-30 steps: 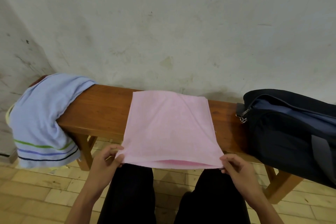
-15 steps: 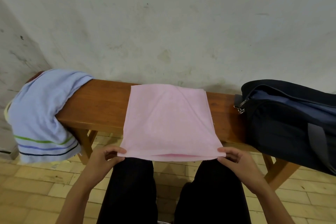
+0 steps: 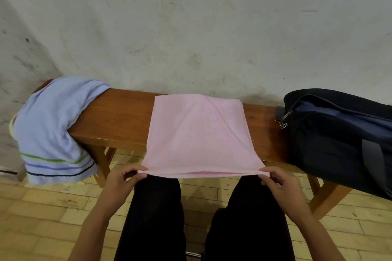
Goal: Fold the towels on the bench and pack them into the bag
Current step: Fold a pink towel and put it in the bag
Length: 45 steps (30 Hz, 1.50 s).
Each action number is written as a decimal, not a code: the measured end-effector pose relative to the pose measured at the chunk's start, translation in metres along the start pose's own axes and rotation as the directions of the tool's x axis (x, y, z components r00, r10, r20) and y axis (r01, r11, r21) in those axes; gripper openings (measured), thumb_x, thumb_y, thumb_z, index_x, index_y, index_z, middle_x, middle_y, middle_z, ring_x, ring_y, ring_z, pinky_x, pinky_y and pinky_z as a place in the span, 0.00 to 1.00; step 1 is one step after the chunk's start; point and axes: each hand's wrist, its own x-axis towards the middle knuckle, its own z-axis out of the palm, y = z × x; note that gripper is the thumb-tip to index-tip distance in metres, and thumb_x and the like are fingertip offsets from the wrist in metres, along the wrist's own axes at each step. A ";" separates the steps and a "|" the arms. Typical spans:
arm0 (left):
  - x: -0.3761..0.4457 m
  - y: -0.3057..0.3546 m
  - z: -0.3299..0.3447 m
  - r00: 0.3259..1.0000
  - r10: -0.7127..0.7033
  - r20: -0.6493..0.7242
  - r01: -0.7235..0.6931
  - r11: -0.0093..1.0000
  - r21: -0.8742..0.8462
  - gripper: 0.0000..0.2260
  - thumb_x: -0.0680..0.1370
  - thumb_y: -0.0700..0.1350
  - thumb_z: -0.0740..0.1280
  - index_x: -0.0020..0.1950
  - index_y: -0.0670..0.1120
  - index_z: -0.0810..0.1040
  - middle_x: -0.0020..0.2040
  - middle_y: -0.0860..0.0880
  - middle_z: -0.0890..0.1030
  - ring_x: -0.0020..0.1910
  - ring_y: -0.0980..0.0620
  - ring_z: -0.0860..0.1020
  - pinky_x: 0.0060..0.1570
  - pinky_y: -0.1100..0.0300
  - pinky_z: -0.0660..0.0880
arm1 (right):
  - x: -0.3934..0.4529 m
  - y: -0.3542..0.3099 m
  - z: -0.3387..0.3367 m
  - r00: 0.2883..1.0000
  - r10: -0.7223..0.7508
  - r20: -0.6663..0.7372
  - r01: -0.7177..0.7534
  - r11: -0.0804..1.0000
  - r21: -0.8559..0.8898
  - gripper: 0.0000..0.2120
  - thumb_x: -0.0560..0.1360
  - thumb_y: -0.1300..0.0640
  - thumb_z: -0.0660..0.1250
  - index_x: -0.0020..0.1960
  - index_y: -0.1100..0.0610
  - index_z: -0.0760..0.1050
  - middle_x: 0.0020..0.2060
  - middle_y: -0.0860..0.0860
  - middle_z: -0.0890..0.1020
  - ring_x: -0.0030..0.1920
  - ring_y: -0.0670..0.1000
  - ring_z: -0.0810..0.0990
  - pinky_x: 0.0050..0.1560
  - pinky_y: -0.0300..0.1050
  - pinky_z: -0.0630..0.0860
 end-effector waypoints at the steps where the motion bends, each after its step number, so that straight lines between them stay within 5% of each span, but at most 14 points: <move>1: -0.001 0.000 0.000 0.999 0.032 -0.014 -0.032 0.999 0.022 0.10 0.73 0.36 0.73 0.47 0.52 0.84 0.46 0.55 0.84 0.50 0.51 0.81 0.53 0.58 0.78 | 0.000 0.001 -0.003 1.000 -0.008 -0.022 0.008 1.000 0.013 0.10 0.76 0.58 0.70 0.49 0.42 0.77 0.43 0.38 0.83 0.49 0.45 0.81 0.51 0.36 0.77; 5: -0.003 0.002 -0.001 0.987 0.142 -0.079 -0.138 0.989 0.052 0.11 0.73 0.33 0.72 0.45 0.49 0.84 0.48 0.57 0.79 0.48 0.55 0.78 0.47 0.69 0.74 | 0.000 0.001 -0.012 0.999 -0.019 -0.048 0.021 0.999 0.044 0.04 0.75 0.55 0.70 0.48 0.48 0.79 0.44 0.33 0.81 0.49 0.47 0.81 0.45 0.33 0.76; 8: -0.001 0.002 -0.003 0.974 0.206 -0.091 -0.196 0.975 0.109 0.12 0.73 0.33 0.72 0.45 0.50 0.83 0.50 0.57 0.79 0.49 0.55 0.78 0.48 0.68 0.72 | 0.000 0.000 -0.017 0.998 -0.037 -0.044 0.038 0.999 0.033 0.04 0.75 0.58 0.71 0.48 0.49 0.79 0.43 0.34 0.81 0.48 0.47 0.81 0.40 0.30 0.77; 13: 0.003 0.016 -0.009 0.949 0.304 -0.088 -0.297 0.952 0.076 0.09 0.75 0.41 0.69 0.49 0.54 0.83 0.53 0.59 0.81 0.56 0.55 0.78 0.57 0.63 0.73 | 0.000 -0.010 -0.021 0.985 -0.149 -0.086 0.149 0.989 -0.010 0.11 0.73 0.36 0.65 0.49 0.41 0.78 0.49 0.32 0.78 0.52 0.38 0.78 0.47 0.30 0.78; 18: 0.004 0.036 -0.011 0.983 0.145 -0.116 -0.156 0.983 -0.093 0.18 0.79 0.39 0.67 0.47 0.65 0.82 0.41 0.59 0.83 0.38 0.60 0.78 0.36 0.71 0.73 | 0.003 -0.029 -0.025 0.986 -0.145 -0.080 0.152 0.984 0.094 0.07 0.76 0.50 0.66 0.52 0.48 0.79 0.44 0.39 0.82 0.51 0.40 0.80 0.45 0.30 0.78; 21: 0.004 0.047 -0.014 0.970 0.177 -0.166 -0.200 0.971 -0.131 0.19 0.79 0.36 0.66 0.47 0.63 0.81 0.43 0.59 0.83 0.43 0.61 0.79 0.40 0.70 0.74 | 0.004 -0.036 -0.030 0.983 -0.165 -0.075 0.173 0.978 0.119 0.05 0.79 0.61 0.66 0.52 0.54 0.79 0.44 0.45 0.82 0.49 0.41 0.80 0.44 0.32 0.78; 27: 0.011 0.042 -0.014 0.979 0.175 -0.104 -0.179 0.983 -0.036 0.17 0.80 0.38 0.65 0.49 0.63 0.80 0.48 0.59 0.83 0.49 0.57 0.79 0.45 0.64 0.75 | 0.018 -0.039 -0.034 0.983 -0.181 0.020 0.181 0.983 -0.007 0.06 0.77 0.61 0.68 0.50 0.50 0.80 0.44 0.44 0.83 0.50 0.42 0.81 0.46 0.33 0.79; 31: 0.021 0.049 -0.024 0.973 0.200 -0.116 -0.195 0.979 0.054 0.16 0.80 0.38 0.65 0.47 0.61 0.78 0.45 0.60 0.82 0.44 0.61 0.78 0.41 0.67 0.73 | 0.026 -0.057 -0.049 0.972 -0.188 0.144 0.194 0.980 -0.031 0.09 0.77 0.63 0.68 0.50 0.50 0.82 0.44 0.39 0.84 0.48 0.41 0.83 0.46 0.33 0.79; 36: 0.056 0.090 -0.027 0.968 0.238 -0.075 -0.228 0.966 0.120 0.10 0.81 0.40 0.64 0.44 0.53 0.78 0.37 0.54 0.80 0.37 0.64 0.77 0.34 0.74 0.71 | 0.066 -0.092 -0.060 0.950 -0.299 -0.095 0.271 0.934 -0.231 0.07 0.79 0.57 0.67 0.55 0.48 0.79 0.45 0.38 0.81 0.44 0.38 0.80 0.45 0.33 0.75; 40: 0.115 0.132 -0.037 0.946 0.278 -0.169 -0.270 0.960 0.067 0.09 0.84 0.44 0.60 0.46 0.45 0.76 0.28 0.49 0.80 0.30 0.57 0.81 0.32 0.70 0.75 | 0.117 -0.138 -0.069 0.946 -0.253 -0.203 0.262 0.965 0.019 0.03 0.79 0.60 0.68 0.51 0.59 0.80 0.45 0.52 0.84 0.42 0.48 0.85 0.49 0.46 0.83; 45: 0.190 0.189 -0.053 0.904 0.350 -0.244 -0.395 0.903 -0.167 0.11 0.83 0.36 0.60 0.41 0.43 0.74 0.34 0.47 0.79 0.37 0.49 0.85 0.39 0.60 0.82 | 0.165 -0.196 -0.091 0.825 -0.338 -0.454 0.385 0.923 0.012 0.05 0.77 0.60 0.70 0.51 0.61 0.79 0.49 0.52 0.82 0.50 0.49 0.79 0.44 0.27 0.73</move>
